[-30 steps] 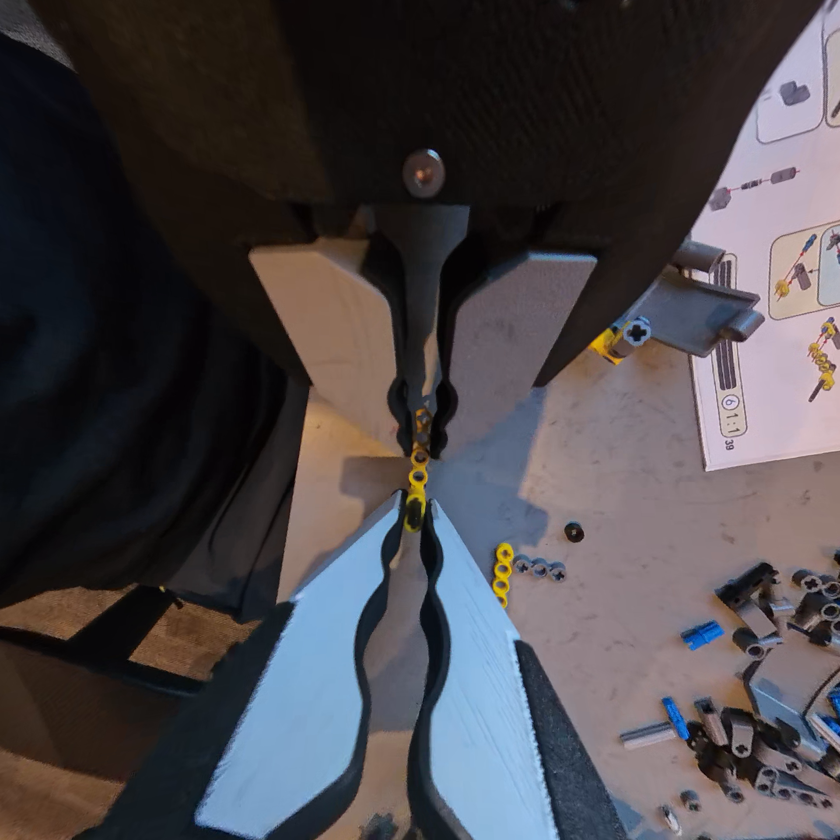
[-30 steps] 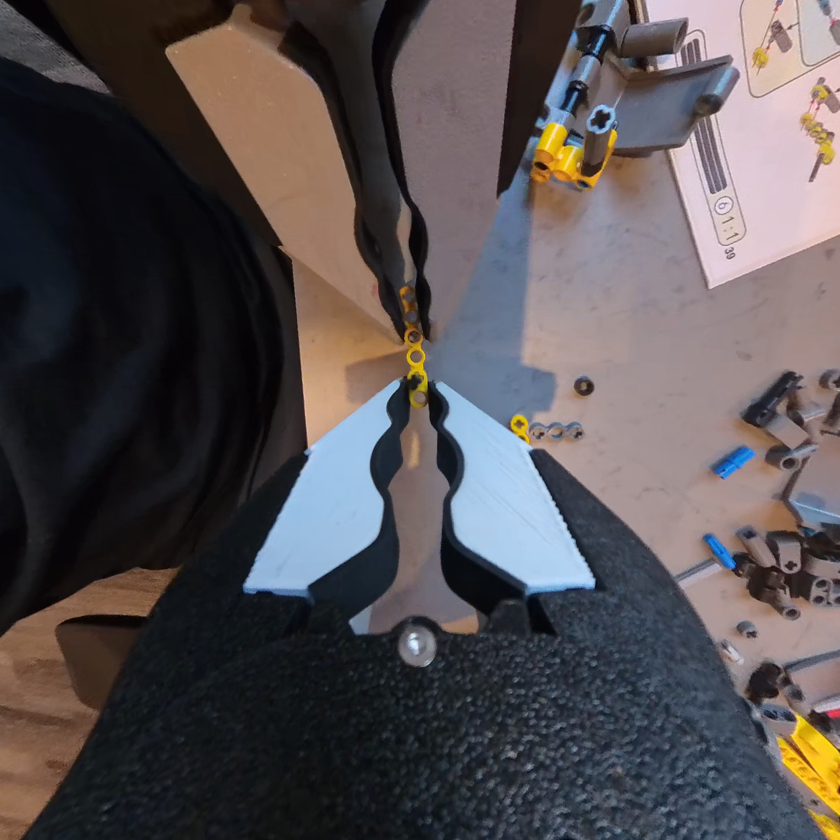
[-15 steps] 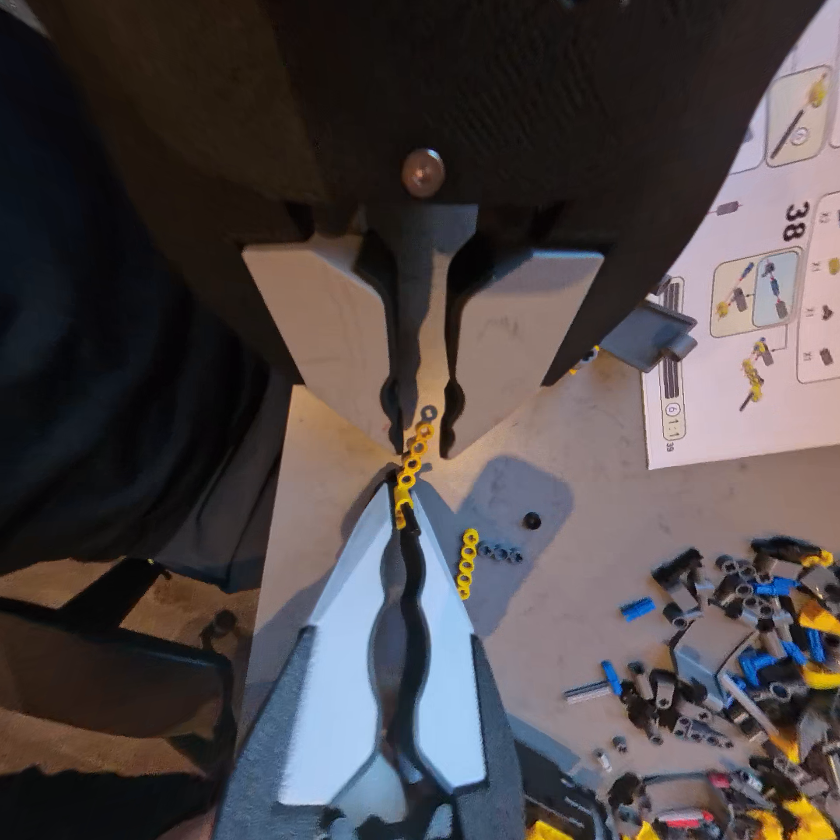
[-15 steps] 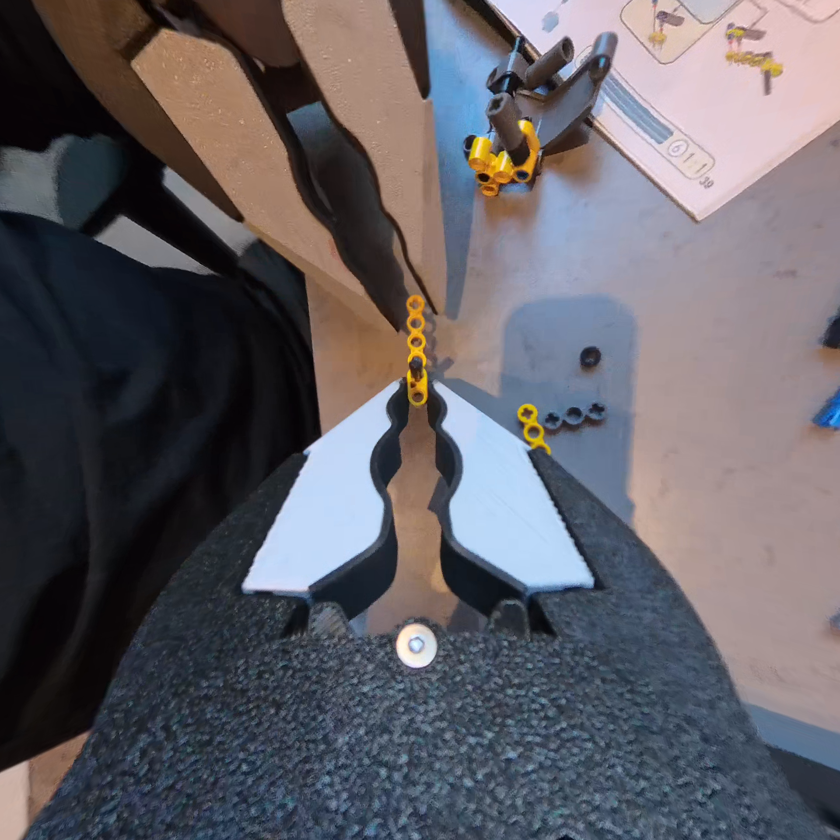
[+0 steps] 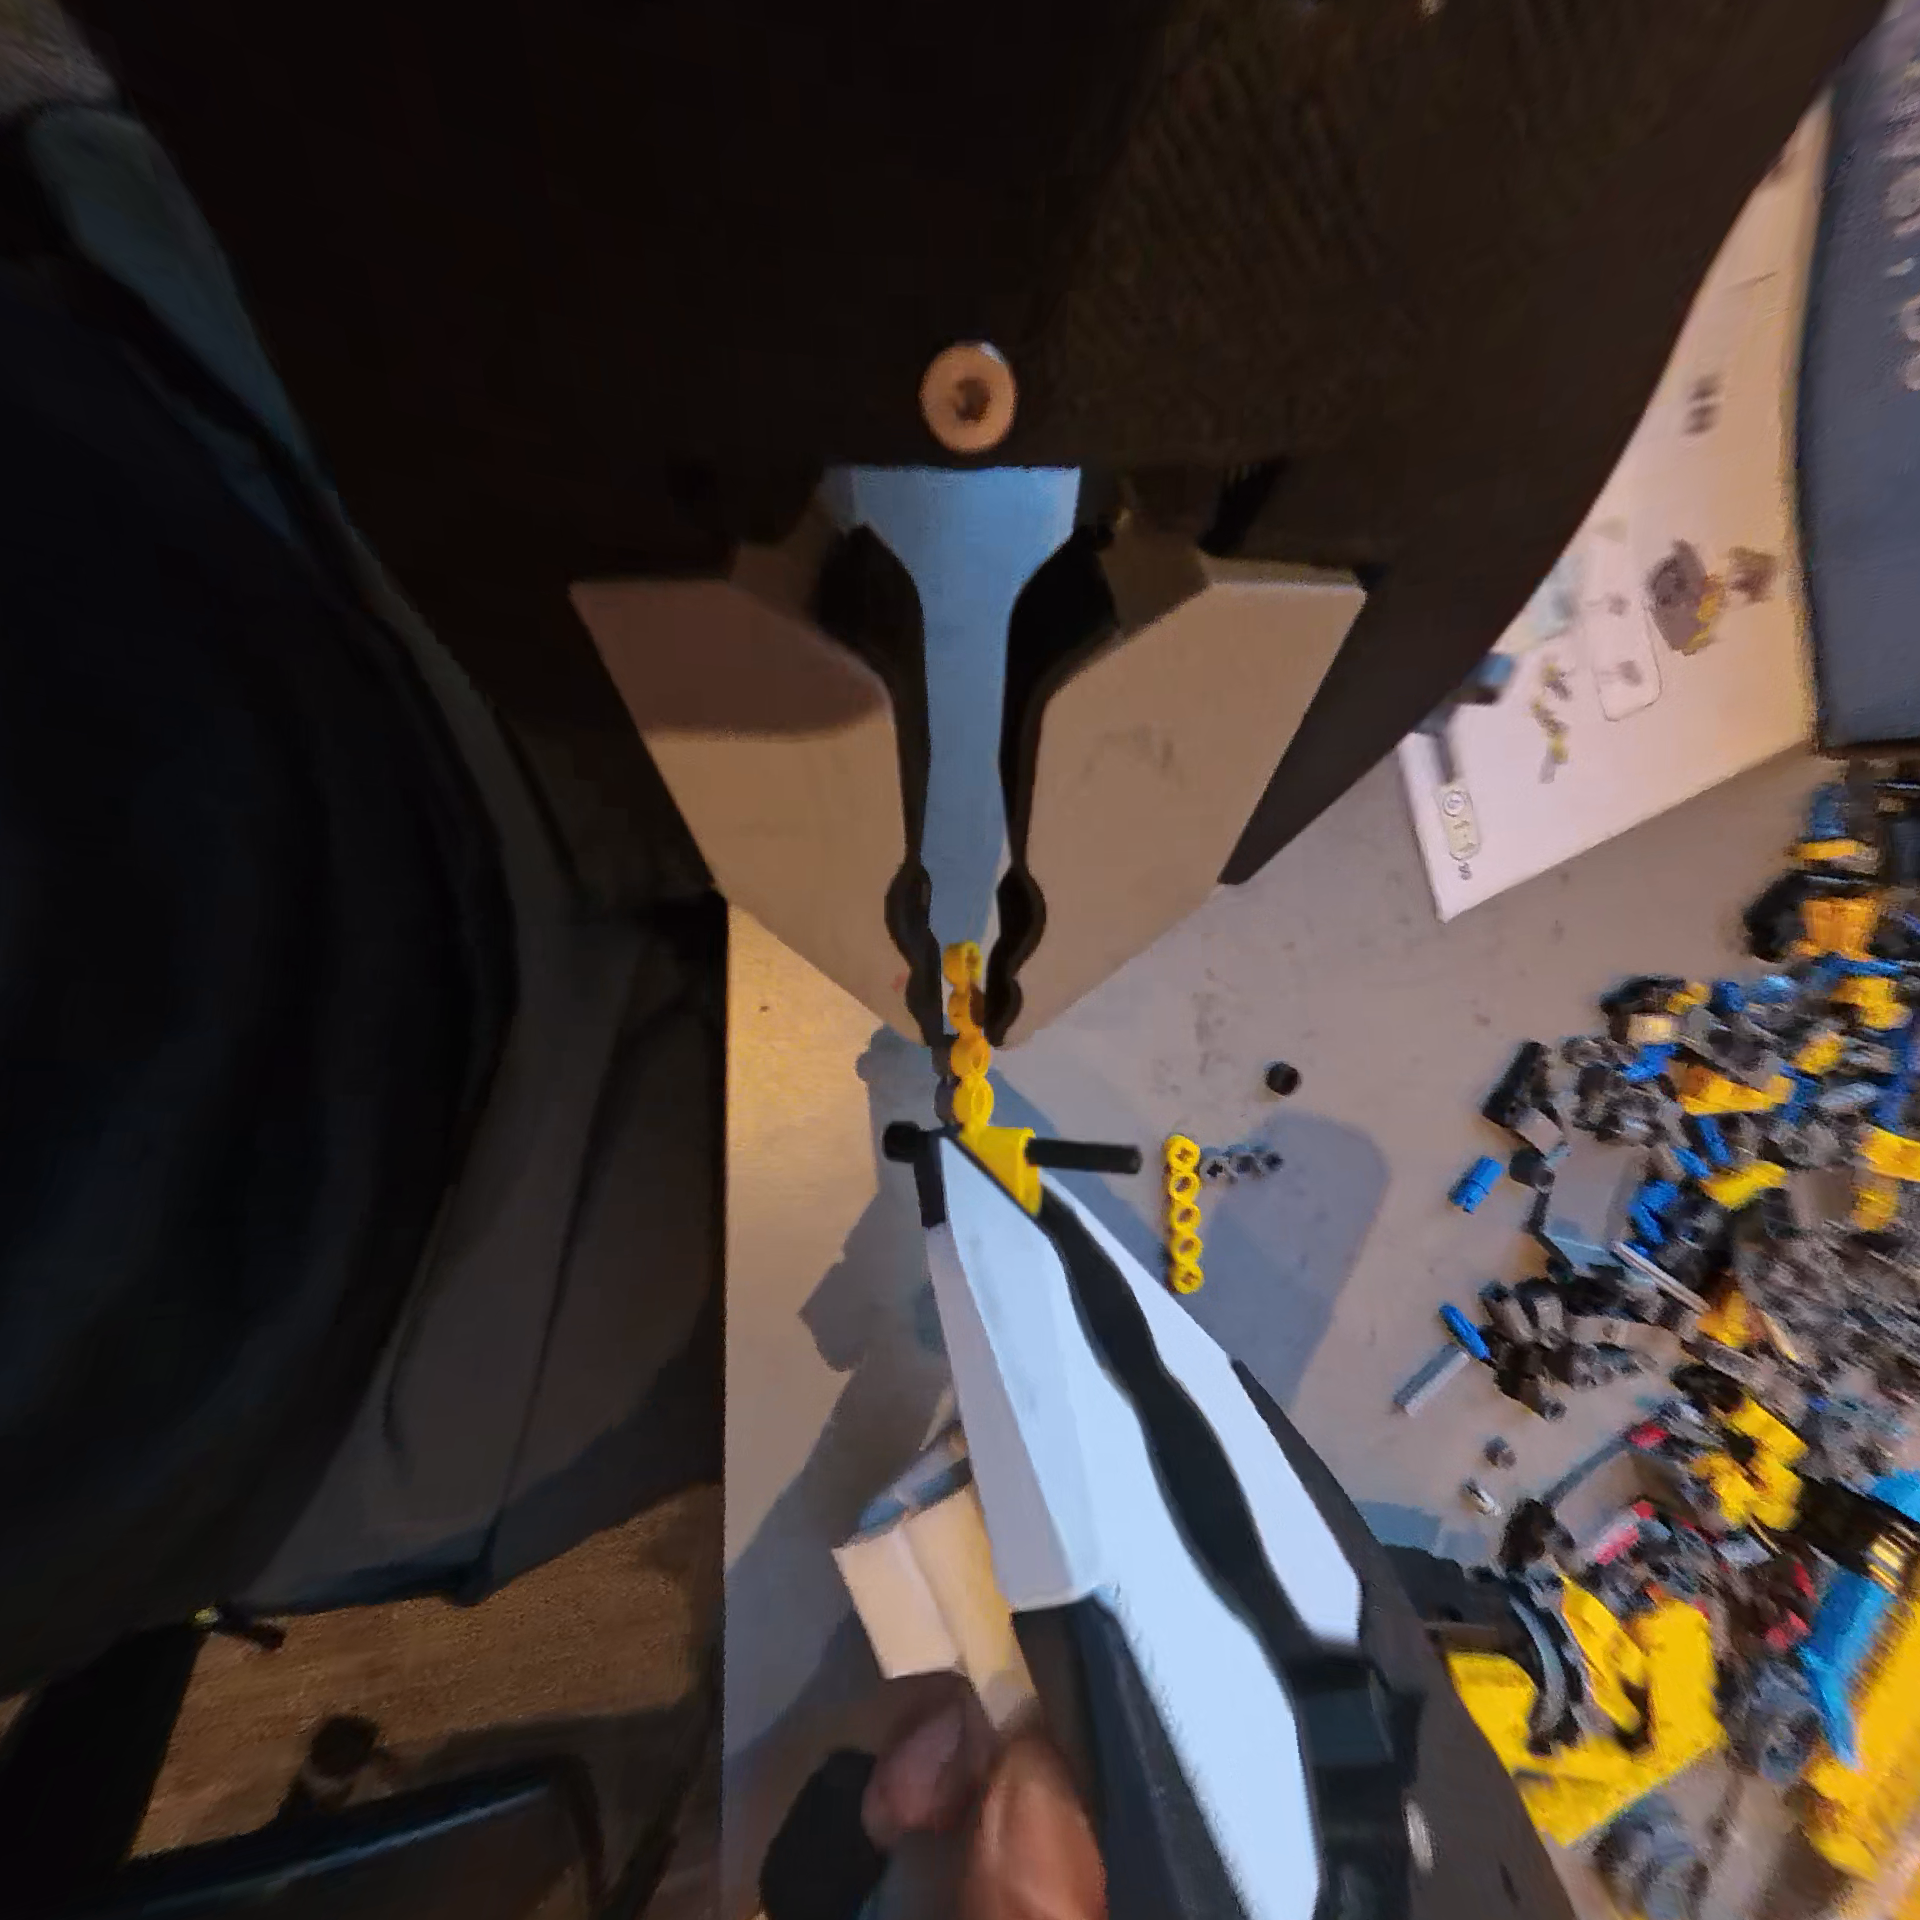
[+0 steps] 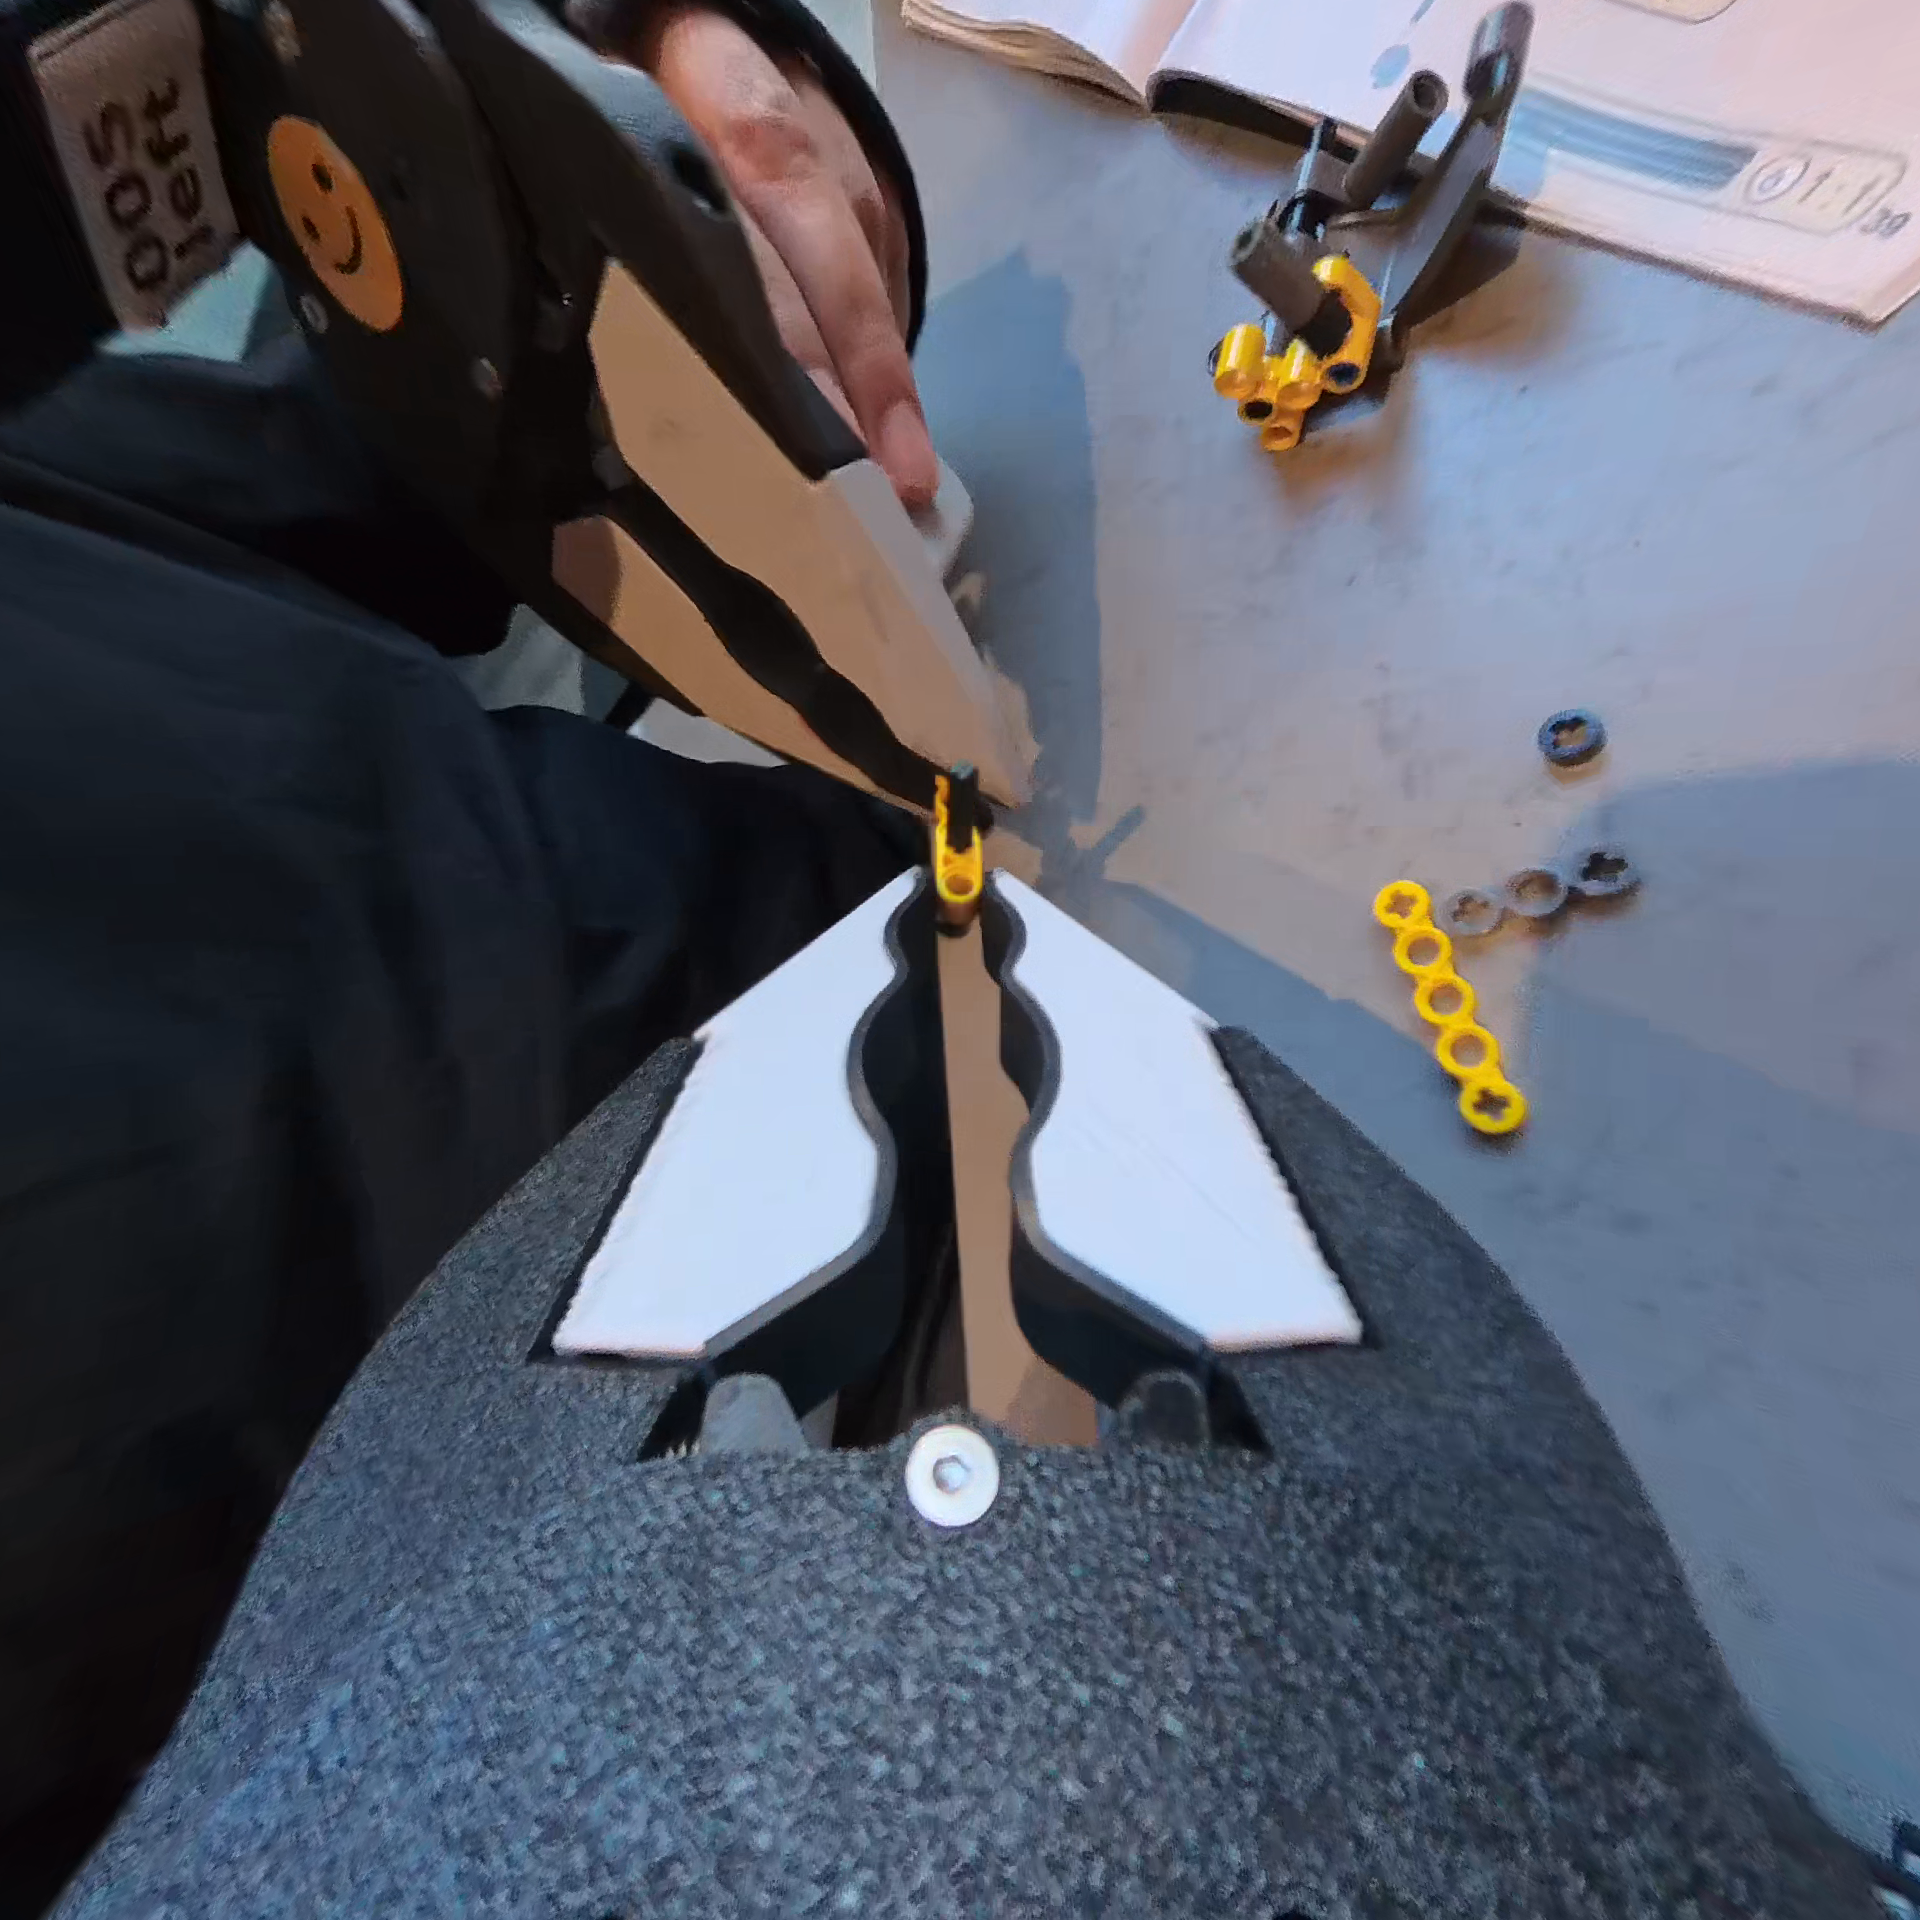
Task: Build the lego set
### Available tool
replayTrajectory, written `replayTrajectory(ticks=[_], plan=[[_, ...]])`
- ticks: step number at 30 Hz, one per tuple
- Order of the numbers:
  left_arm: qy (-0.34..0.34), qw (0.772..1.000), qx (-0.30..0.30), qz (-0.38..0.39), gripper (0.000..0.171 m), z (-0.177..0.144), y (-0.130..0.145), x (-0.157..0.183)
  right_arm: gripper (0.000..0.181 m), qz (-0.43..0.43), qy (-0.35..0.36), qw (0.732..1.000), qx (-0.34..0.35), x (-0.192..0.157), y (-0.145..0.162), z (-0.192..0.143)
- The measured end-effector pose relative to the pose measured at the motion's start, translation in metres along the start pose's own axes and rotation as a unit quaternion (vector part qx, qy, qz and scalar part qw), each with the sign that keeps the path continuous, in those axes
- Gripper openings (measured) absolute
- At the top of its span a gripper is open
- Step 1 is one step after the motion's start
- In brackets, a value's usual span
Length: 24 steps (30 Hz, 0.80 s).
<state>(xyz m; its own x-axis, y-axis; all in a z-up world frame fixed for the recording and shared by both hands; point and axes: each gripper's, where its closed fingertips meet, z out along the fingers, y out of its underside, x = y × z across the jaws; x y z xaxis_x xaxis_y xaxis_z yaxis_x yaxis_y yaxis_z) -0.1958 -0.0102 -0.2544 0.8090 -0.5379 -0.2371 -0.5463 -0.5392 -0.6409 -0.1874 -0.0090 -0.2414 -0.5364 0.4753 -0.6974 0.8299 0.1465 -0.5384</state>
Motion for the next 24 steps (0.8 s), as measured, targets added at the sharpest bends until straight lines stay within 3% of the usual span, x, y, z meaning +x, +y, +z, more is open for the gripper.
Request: replayTrajectory(ticks=[3, 6, 10, 13, 17, 24], plan=[[0.039, 0.996, 0.008, -0.081, 0.006, 0.000, 0.004, 0.002, 0.042, -0.089, 0.076, 0.993, 0.019, 0.003, -0.002, -0.001], [0.098, 0.985, 0.020, -0.142, 0.006, -0.001, 0.006, 0.009, 0.058, -0.205, 0.164, 0.965, 0.003, 0.001, 0.004, 0.001], [0.136, 0.977, 0.009, -0.165, 0.006, 0.002, 0.011, 0.015, 0.053, -0.339, 0.303, 0.889, -0.058, 0.014, 0.009, 0.000], [0.146, 0.975, 0.012, -0.166, 0.006, 0.003, 0.009, 0.018, 0.048, -0.395, 0.344, 0.848, -0.085, 0.017, 0.008, 0.003], [0.140, 0.976, 0.012, -0.166, 0.006, 0.006, 0.008, 0.018, 0.032, -0.394, 0.339, 0.850, -0.082, 0.020, 0.012, 0.008], [0.150, 0.974, 0.010, -0.168, 0.006, 0.010, 0.007, 0.022, 0.036, -0.392, 0.324, 0.859, -0.068, 0.019, 0.015, 0.014]])
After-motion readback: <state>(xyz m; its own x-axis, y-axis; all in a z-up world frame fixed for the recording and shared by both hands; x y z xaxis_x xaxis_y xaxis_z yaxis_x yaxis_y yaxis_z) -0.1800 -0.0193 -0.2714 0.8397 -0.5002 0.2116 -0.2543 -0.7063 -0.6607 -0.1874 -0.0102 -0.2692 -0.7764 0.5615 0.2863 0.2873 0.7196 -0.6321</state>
